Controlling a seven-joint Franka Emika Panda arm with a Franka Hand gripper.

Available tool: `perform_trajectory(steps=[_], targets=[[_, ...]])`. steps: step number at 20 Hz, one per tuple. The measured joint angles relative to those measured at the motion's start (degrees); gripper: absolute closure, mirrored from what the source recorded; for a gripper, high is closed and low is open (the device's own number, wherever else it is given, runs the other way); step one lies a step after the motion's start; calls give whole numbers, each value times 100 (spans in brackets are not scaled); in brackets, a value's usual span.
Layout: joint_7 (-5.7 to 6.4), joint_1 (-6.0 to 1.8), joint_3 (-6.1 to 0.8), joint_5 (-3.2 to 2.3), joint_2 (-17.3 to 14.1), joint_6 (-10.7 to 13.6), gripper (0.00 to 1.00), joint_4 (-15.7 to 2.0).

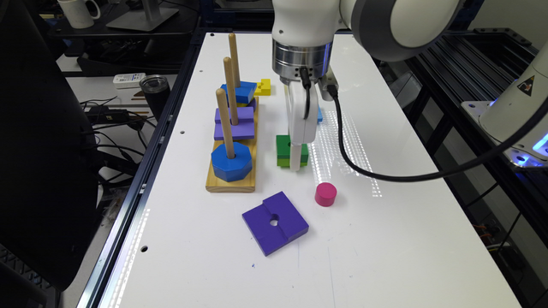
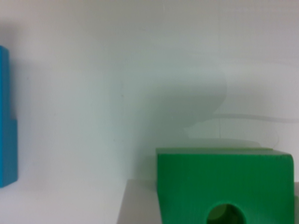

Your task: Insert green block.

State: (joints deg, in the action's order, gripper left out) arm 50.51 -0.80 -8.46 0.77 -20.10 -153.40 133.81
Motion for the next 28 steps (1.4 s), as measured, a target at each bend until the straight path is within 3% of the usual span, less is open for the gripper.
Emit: perform_trajectory(steps=[12, 28], targets=[[1, -4, -4, 31, 767, 733, 100, 16], [-15, -33, -5, 143, 2007, 1879, 100, -12]])
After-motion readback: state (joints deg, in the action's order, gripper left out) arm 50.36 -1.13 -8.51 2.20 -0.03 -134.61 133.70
